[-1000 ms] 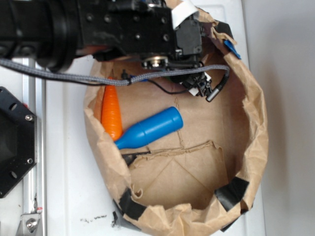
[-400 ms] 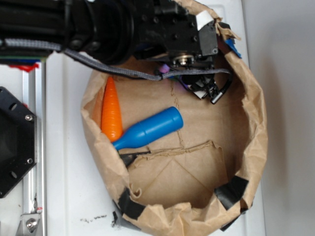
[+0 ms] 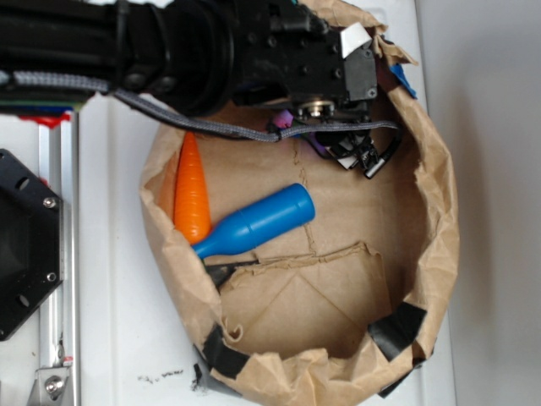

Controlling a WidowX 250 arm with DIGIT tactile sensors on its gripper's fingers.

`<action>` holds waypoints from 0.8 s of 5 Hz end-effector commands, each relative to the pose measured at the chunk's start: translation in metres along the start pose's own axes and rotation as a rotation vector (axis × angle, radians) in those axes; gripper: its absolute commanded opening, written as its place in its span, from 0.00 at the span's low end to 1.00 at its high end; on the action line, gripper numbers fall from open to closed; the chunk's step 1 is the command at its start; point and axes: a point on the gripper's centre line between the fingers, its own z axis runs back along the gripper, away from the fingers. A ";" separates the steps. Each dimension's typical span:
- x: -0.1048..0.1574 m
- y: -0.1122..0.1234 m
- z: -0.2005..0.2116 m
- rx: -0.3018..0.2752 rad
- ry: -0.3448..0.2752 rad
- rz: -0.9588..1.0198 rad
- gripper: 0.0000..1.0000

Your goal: Grab the green block.

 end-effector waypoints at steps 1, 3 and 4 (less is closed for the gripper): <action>0.007 -0.001 0.012 -0.009 -0.040 0.004 0.00; 0.007 0.002 0.035 -0.034 -0.013 -0.057 0.00; 0.001 0.001 0.061 -0.095 0.013 -0.157 0.00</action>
